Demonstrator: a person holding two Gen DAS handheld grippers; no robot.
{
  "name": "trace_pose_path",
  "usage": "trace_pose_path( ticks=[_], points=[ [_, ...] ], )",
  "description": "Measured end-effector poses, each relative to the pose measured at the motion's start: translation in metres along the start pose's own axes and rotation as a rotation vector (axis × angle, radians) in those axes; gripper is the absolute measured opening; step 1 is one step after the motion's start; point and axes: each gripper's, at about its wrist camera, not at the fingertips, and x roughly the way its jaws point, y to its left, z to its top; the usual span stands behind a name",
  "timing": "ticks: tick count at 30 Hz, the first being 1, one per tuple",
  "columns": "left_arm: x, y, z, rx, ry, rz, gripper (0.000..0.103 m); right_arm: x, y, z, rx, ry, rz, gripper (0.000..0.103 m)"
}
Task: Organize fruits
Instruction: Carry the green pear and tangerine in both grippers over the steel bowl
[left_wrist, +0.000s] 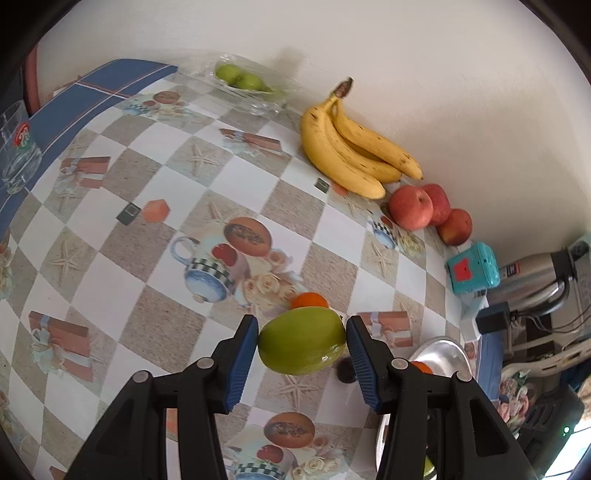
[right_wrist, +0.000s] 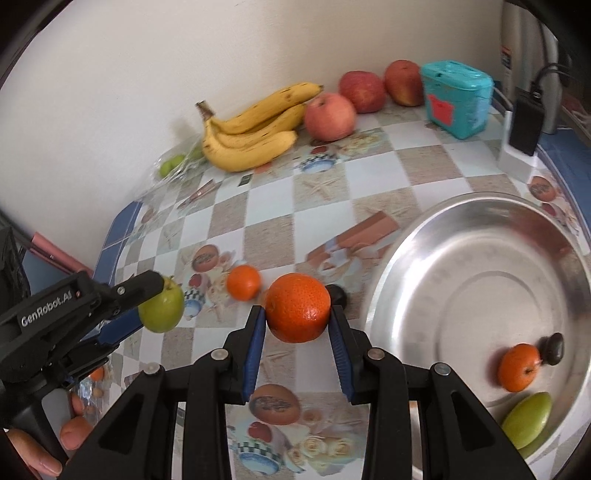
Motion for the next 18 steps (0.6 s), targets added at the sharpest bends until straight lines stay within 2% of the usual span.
trace_pose_path(
  ticks=[18],
  points=[
    [0.022, -0.086, -0.047, 0.2, 0.074, -0.045, 0.052, -0.036, -0.088, 0.008, 0.155, -0.046, -0.112, 0.037]
  ],
)
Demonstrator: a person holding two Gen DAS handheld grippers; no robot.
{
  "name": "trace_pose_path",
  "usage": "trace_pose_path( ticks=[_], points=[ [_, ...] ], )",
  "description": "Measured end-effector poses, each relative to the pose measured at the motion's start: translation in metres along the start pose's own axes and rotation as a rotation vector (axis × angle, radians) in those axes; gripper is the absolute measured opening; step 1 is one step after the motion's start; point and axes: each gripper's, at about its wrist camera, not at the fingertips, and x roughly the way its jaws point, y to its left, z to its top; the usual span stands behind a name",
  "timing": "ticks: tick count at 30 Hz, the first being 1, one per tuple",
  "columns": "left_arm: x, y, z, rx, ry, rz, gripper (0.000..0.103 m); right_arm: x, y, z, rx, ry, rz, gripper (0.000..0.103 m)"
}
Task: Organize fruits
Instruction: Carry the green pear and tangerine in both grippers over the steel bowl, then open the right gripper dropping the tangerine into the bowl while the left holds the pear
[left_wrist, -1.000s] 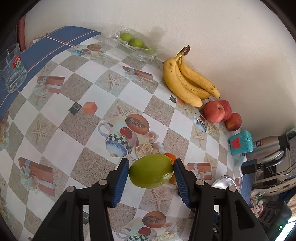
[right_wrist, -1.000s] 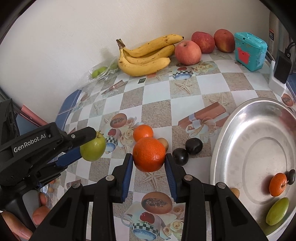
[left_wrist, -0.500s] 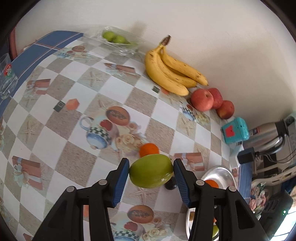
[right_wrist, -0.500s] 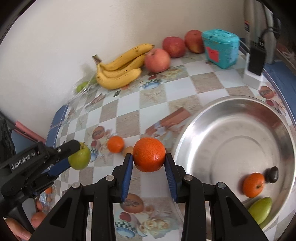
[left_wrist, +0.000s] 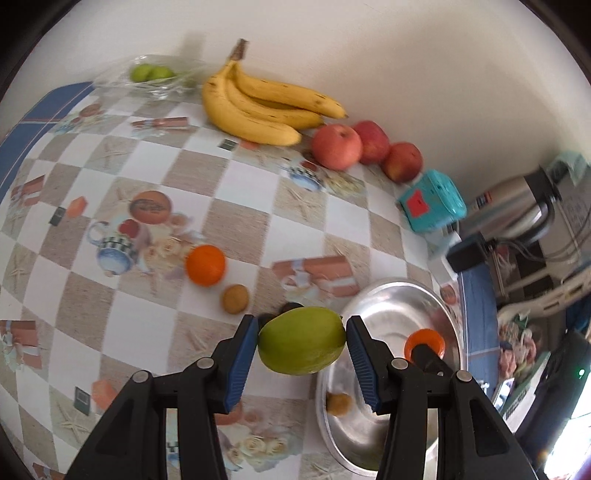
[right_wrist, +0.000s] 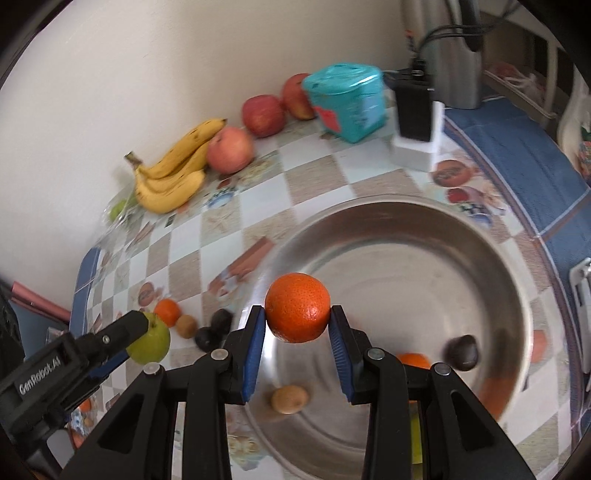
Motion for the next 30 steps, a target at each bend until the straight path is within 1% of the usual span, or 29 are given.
trace_pose_path(
  ticks=[7, 17, 22, 28, 30],
  points=[
    [0.007, -0.03, -0.011, 0.086, 0.019, -0.016, 0.052, -0.014, -0.024, 0.005, 0.023, -0.024, -0.044, 0.037],
    [0.016, -0.061, -0.027, 0.185, 0.034, -0.02, 0.053, -0.028, -0.04, 0.009, 0.052, -0.05, -0.063, 0.037],
    [0.027, -0.069, -0.037, 0.225, 0.047, 0.011, 0.053, -0.028, -0.039, 0.008, 0.043, -0.047, -0.068, 0.037],
    [0.04, -0.072, -0.046, 0.255, 0.071, 0.039, 0.053, -0.02, -0.041, 0.005, 0.034, -0.017, -0.104, 0.037],
    [0.042, -0.073, -0.048, 0.262, 0.073, 0.046, 0.053, -0.018, -0.043, 0.005, 0.035, -0.012, -0.103, 0.037]
  ],
)
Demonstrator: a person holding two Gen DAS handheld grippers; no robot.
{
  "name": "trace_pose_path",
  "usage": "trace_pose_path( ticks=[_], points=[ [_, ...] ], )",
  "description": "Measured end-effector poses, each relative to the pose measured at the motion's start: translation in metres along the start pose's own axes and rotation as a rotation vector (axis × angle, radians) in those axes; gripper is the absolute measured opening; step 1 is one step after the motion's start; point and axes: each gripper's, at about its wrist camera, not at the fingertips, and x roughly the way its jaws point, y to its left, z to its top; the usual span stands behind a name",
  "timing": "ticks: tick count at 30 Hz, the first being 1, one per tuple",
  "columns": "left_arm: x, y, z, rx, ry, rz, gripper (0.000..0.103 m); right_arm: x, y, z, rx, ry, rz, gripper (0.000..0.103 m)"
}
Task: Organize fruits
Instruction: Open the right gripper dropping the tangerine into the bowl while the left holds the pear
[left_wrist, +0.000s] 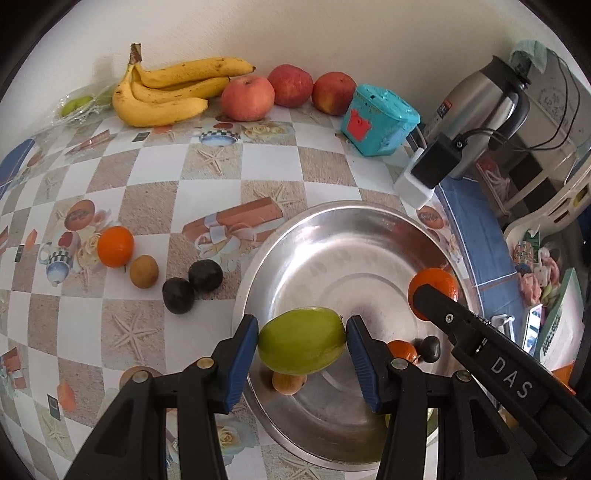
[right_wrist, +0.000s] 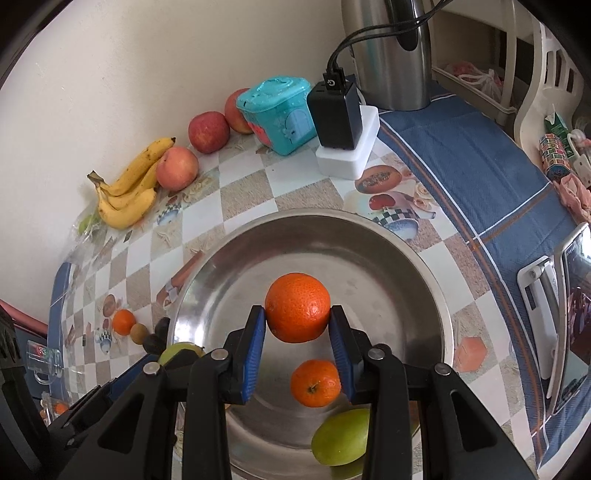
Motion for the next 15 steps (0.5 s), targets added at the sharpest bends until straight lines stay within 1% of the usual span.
trace_pose_path(
  ticks=[15],
  points=[
    [0.009, -0.007, -0.005, 0.032, 0.024, 0.022, 0.053, 0.012, -0.002, -0.004, 0.01, 0.039, -0.009, 0.037]
  ],
)
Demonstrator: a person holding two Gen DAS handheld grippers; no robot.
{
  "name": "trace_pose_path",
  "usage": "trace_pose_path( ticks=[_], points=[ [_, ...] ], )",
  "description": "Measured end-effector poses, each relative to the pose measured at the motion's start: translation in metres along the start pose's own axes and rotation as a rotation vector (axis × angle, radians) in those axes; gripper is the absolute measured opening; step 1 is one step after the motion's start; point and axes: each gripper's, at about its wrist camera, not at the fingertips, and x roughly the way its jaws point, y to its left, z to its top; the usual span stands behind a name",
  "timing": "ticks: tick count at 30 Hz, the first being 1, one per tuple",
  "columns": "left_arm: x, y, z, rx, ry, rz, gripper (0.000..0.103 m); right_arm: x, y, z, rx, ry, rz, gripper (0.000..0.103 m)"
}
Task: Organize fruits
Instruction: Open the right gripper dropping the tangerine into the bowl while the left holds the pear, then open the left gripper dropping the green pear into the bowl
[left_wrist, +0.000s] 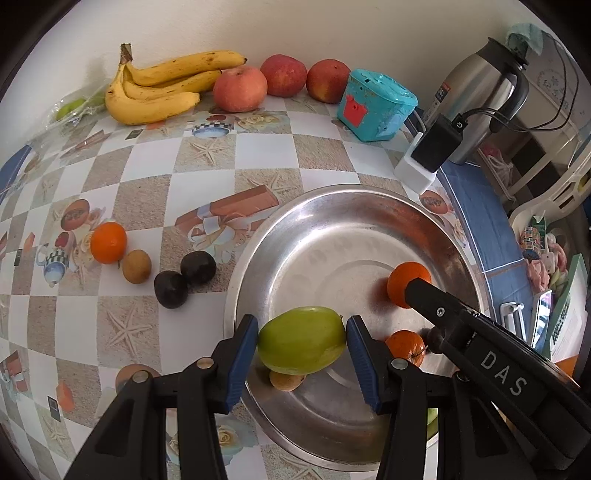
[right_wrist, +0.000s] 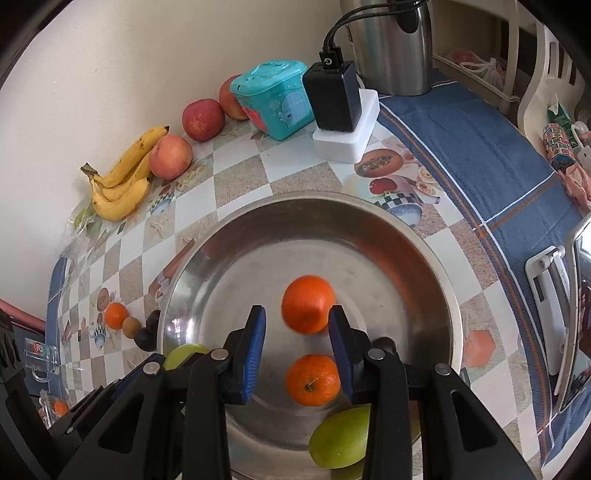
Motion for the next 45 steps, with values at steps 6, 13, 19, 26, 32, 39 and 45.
trace_pose_path(
  ticks=[6, 13, 19, 26, 32, 39, 45],
  points=[
    [0.001, -0.001, 0.0, 0.007, 0.005, -0.007, 0.054, -0.002, 0.002, 0.0, -0.001, -0.006, 0.0, 0.037],
    [-0.008, -0.003, 0.003, 0.024, -0.01, -0.015, 0.054, -0.005, 0.004, 0.001, -0.001, -0.016, 0.009, 0.037],
    [-0.013, 0.006, 0.007, -0.004, -0.015, -0.002, 0.054, -0.011, 0.005, 0.002, 0.003, -0.031, 0.008, 0.037],
    [-0.019, 0.029, 0.014, -0.066, -0.021, 0.008, 0.054, -0.015, 0.006, 0.003, 0.002, -0.039, 0.016, 0.037],
    [-0.032, 0.062, 0.023, -0.157, -0.048, 0.015, 0.054, -0.014, 0.009, 0.002, -0.002, -0.032, 0.021, 0.037],
    [-0.043, 0.098, 0.027, -0.254, -0.071, 0.026, 0.054, -0.012, 0.021, 0.0, -0.025, -0.023, 0.032, 0.037],
    [-0.049, 0.119, 0.027, -0.312, -0.084, 0.029, 0.054, -0.01, 0.036, -0.003, -0.057, -0.015, 0.041, 0.037]
  ],
)
